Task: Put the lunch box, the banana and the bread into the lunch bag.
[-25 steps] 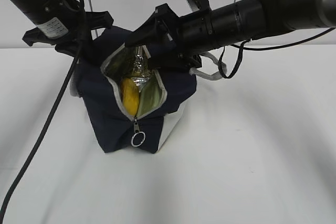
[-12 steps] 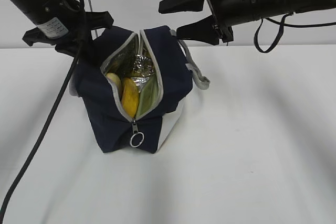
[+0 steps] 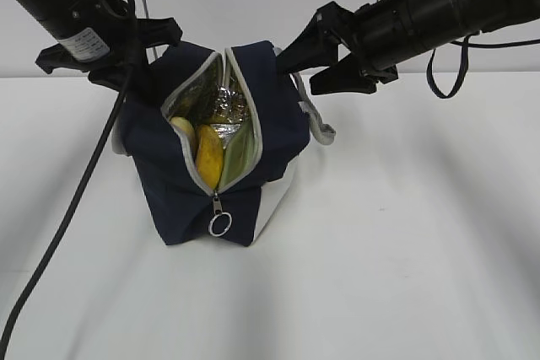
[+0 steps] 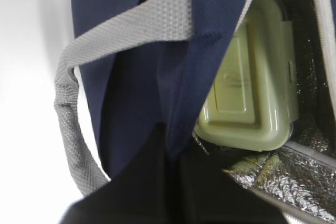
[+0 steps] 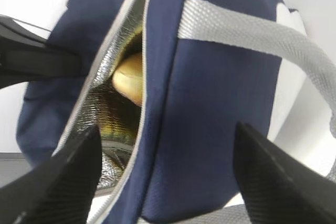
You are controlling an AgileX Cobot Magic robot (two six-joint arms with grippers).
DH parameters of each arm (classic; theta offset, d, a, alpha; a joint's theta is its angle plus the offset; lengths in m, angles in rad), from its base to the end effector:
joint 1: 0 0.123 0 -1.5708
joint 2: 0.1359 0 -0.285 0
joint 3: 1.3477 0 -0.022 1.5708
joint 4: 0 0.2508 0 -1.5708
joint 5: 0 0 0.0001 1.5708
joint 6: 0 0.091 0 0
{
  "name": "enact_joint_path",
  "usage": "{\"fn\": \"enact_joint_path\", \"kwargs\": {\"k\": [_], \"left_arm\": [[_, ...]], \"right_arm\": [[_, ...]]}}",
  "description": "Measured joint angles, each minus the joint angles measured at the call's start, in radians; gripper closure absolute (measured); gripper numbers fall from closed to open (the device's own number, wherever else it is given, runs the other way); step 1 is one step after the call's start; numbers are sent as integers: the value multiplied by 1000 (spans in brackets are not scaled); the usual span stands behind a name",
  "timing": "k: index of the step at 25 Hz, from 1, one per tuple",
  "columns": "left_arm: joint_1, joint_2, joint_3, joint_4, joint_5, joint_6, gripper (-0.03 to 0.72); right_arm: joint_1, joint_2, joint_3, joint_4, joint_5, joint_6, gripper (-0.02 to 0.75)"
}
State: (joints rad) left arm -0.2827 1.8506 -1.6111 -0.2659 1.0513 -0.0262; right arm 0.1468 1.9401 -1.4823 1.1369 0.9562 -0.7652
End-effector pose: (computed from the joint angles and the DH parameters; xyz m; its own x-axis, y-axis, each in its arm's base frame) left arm 0.3777 -0.1313 0.2852 -0.9359 0.1097 -0.3348 0.2064 0.9409 -0.2686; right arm 0.4028 0.1278 0.2539 -0.8438 -0.0377 -0.5354 -0.4449 0.6071 0.6584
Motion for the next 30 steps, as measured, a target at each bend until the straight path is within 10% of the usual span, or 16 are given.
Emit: {"fn": "enact_joint_path", "kwargs": {"k": [8,15,16,19,30], "left_arm": [[0,0,0,0,-1,0,688],[0,0,0,0,-1,0,688],[0,0,0,0,-1,0,688],[0,0,0,0,-1,0,688],[-37,0,0,-84,-1,7,688]], "right_arm": [[25,67,0,9,0,0,151],[34,90,0,50,4,2,387],[34,90,0,64,7,2,608],[34,90,0,75,19,2,721],[25,-2,0,8,58,20,734]]}}
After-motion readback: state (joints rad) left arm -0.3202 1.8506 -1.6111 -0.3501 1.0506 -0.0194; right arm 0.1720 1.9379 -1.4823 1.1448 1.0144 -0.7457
